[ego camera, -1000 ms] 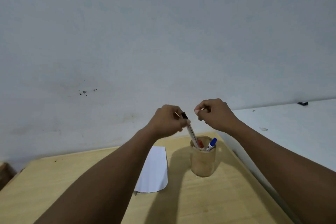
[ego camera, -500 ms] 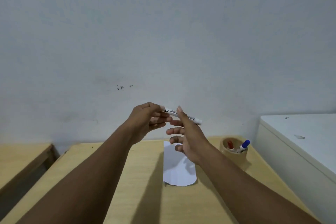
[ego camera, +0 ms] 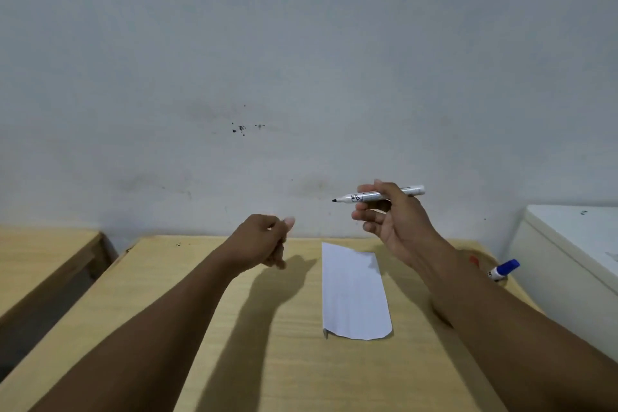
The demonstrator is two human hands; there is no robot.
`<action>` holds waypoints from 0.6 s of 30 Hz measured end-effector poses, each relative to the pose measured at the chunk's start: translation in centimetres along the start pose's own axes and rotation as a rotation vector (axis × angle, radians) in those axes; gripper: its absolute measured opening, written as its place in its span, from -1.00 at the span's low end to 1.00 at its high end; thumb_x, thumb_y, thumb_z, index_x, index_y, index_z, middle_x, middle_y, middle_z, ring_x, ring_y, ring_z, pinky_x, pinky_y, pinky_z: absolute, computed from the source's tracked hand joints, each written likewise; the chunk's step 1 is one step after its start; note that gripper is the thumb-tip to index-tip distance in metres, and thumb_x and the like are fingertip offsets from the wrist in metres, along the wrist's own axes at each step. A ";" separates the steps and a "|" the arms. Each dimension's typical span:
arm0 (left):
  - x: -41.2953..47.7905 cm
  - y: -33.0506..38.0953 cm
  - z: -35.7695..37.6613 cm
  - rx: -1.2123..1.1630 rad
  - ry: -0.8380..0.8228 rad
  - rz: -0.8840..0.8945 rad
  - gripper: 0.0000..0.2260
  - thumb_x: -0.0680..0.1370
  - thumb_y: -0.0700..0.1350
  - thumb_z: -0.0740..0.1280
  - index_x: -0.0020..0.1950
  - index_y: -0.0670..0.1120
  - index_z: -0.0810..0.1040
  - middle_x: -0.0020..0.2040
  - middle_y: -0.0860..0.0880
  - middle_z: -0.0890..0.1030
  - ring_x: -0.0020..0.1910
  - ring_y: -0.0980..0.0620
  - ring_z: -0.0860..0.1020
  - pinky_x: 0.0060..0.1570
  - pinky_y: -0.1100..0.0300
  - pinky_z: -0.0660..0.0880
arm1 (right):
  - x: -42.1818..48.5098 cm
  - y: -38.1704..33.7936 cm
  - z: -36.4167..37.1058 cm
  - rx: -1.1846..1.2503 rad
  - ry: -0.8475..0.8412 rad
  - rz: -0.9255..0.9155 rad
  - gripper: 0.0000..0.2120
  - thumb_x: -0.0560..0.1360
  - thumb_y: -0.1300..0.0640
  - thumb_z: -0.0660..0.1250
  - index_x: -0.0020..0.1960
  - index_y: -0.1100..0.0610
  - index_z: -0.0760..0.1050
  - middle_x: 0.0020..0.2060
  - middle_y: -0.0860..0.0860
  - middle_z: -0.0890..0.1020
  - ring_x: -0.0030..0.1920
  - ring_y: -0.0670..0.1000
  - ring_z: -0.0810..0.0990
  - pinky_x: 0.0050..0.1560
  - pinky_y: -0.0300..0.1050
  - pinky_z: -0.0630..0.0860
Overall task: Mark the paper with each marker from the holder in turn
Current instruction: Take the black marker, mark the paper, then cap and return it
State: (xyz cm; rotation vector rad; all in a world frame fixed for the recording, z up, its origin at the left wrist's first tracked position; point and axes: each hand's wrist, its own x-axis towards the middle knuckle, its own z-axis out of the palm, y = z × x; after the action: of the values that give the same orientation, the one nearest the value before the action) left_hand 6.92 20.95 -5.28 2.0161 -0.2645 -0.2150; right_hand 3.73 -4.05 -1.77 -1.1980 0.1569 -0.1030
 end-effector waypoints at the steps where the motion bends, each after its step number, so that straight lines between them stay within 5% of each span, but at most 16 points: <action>1: 0.4 -1.0 0.0 0.222 -0.013 0.011 -0.62 0.62 0.12 0.31 -0.19 -0.18 0.50 -0.39 -0.08 0.63 -0.35 -0.04 0.69 -0.20 0.10 0.56 | 0.4 0.2 -0.4 -0.026 -0.004 0.004 -0.74 0.65 0.07 0.28 0.02 0.24 0.64 -0.30 0.15 0.68 -0.29 0.14 0.74 -0.35 -0.12 0.55; 4: 1.7 -2.7 0.7 0.696 -0.056 0.044 -0.77 0.55 0.13 0.38 -0.13 -0.02 0.55 -0.21 0.05 0.63 -0.17 -0.01 0.65 -0.18 0.14 0.53 | 1.6 1.7 -0.5 -0.089 0.023 0.027 -0.77 0.63 0.06 0.35 0.00 0.23 0.65 -0.26 0.16 0.72 -0.18 0.18 0.77 -0.28 -0.08 0.63; 8: 3.2 -3.2 2.1 0.944 -0.085 0.074 -0.81 0.55 0.05 0.35 0.04 -0.03 0.61 0.03 -0.05 0.62 0.00 -0.09 0.61 -0.05 0.08 0.55 | 3.3 4.7 -0.4 -0.200 0.122 -0.010 -0.84 0.54 0.14 0.50 -0.15 0.18 0.58 -0.33 0.12 0.62 -0.41 0.02 0.60 -0.40 -0.17 0.53; 18: 5.3 -5.2 2.8 0.957 -0.111 0.068 -0.73 0.47 0.19 0.38 -0.02 0.01 0.59 -0.06 0.02 0.63 -0.03 -0.07 0.61 -0.15 0.12 0.48 | 5.6 7.7 -0.9 0.042 0.202 0.196 -0.40 0.65 -0.27 0.17 -0.15 0.24 0.62 -0.41 0.15 0.62 -0.51 0.08 0.54 -0.43 -0.16 0.39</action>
State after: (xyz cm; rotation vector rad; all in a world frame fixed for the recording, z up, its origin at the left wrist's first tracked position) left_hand 11.74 19.31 -11.34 2.9359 -0.5846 -0.1697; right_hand 9.08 -2.96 -9.67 -1.1236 0.4458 -0.0547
